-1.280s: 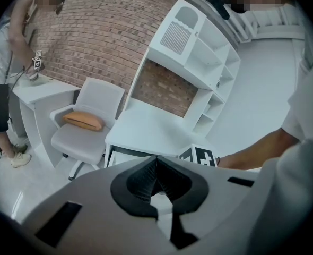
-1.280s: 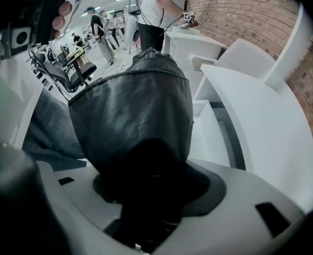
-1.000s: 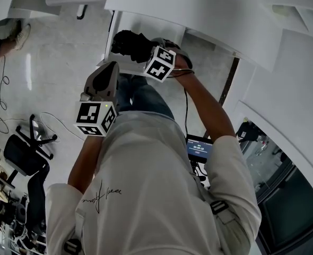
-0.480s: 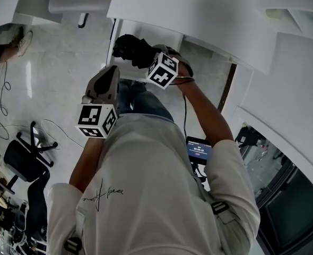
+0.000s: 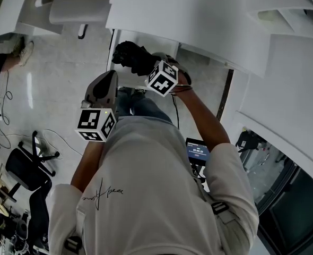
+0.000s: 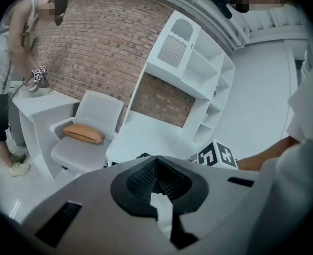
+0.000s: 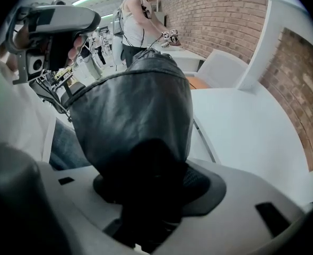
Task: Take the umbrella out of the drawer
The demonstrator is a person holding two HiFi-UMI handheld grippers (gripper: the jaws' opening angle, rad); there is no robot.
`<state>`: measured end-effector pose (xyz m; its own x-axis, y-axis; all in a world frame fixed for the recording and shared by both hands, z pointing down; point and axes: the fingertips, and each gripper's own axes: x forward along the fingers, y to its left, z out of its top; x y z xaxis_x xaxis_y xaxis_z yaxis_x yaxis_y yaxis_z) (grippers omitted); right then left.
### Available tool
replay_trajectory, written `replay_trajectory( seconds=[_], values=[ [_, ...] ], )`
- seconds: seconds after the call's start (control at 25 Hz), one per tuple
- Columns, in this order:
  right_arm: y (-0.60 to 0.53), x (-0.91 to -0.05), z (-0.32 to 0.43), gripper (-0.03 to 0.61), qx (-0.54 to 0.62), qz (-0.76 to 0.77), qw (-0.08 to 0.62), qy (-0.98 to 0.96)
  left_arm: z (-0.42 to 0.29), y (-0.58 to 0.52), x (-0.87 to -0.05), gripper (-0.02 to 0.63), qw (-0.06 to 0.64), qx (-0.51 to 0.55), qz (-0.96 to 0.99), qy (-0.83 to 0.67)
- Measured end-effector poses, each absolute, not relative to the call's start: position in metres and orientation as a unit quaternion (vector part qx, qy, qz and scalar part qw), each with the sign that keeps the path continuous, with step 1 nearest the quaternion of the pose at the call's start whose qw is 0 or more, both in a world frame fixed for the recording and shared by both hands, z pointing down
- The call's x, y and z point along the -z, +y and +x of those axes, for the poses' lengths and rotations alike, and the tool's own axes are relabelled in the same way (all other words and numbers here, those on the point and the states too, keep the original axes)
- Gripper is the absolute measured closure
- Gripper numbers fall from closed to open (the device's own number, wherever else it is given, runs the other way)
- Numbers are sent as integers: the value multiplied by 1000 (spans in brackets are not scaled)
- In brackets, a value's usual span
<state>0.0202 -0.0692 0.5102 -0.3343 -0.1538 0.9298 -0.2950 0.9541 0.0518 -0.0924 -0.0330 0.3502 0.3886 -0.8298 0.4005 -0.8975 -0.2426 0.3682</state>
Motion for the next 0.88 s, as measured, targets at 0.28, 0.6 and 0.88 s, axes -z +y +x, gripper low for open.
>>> replay_trajectory(
  seconds=[0.28,0.6,0.88],
  values=[
    [-72,-487,22,342,-61,158,541,-824,-95,-39,-331,597,260,-48,792,-551],
    [-76,-459,21,342,-58,187,511,-837,-101,-44,-310,597,245,-30,794,-556],
    [-78,-430,18,342,-70,220,475,-849,-106,-47,-297,597,231,-21,799,-555]
  ],
)
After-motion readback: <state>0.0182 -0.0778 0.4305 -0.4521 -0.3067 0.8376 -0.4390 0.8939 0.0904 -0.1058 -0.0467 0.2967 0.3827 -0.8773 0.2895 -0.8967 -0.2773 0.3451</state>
